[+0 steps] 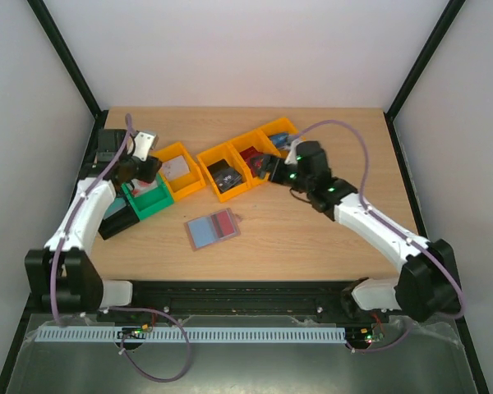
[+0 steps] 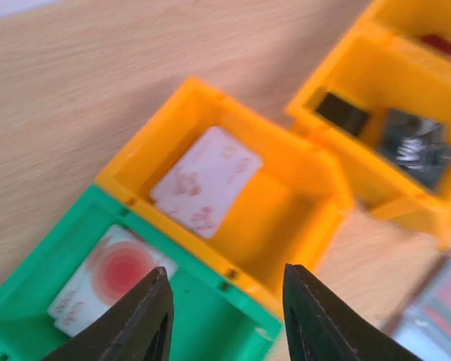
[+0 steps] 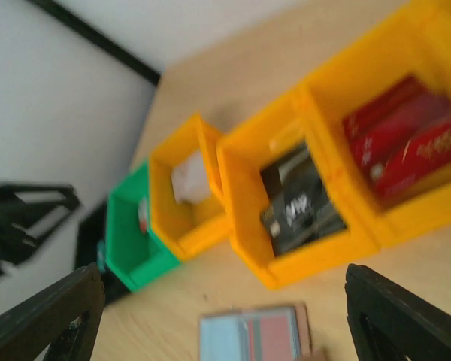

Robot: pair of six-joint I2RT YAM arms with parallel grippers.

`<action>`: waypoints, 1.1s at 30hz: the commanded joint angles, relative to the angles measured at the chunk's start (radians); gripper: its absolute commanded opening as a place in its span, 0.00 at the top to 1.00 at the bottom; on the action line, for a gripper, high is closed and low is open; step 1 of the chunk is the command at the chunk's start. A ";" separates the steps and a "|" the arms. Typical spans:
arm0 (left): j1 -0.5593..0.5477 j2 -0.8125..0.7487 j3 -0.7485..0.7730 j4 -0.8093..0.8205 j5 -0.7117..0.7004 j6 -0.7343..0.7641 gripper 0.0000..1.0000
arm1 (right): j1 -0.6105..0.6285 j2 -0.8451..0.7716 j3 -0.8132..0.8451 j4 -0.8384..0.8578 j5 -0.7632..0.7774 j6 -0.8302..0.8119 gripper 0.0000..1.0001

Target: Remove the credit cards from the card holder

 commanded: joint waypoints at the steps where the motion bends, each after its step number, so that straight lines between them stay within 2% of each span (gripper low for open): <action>1: -0.051 -0.151 -0.091 -0.029 0.198 -0.142 0.52 | 0.145 0.076 -0.012 -0.156 0.117 -0.076 0.15; 4: -0.051 -0.243 -0.234 0.032 0.285 -0.256 0.39 | 0.227 0.139 -0.016 -0.178 0.179 -0.079 0.17; 6: -0.060 -0.266 -0.333 0.088 0.352 -0.312 0.39 | 0.264 0.193 -0.015 -0.178 0.195 -0.106 0.20; 10: -0.126 -0.176 -0.348 0.144 0.274 -0.511 0.39 | 0.323 0.331 0.039 -0.213 0.205 -0.146 0.24; 12: -0.125 -0.117 -0.362 0.157 0.292 -0.638 0.36 | 0.336 0.402 0.092 -0.271 0.229 -0.172 0.24; 17: -0.129 -0.085 -0.389 0.050 0.278 -0.824 0.33 | 0.341 0.545 0.167 -0.328 0.184 -0.198 0.25; 18: -0.140 -0.099 -0.411 0.038 0.277 -0.844 0.30 | 0.341 0.557 0.163 -0.310 0.161 -0.193 0.26; 23: -0.170 -0.164 -0.580 0.057 0.283 -0.913 0.01 | 0.344 0.587 0.144 -0.234 0.111 -0.164 0.31; 29: -0.166 -0.134 -0.665 0.167 0.261 -0.914 0.02 | 0.350 0.590 0.110 -0.212 0.131 -0.166 0.36; 33: -0.143 -0.081 -0.701 0.248 0.250 -0.889 0.06 | 0.351 0.603 0.094 -0.206 0.144 -0.178 0.39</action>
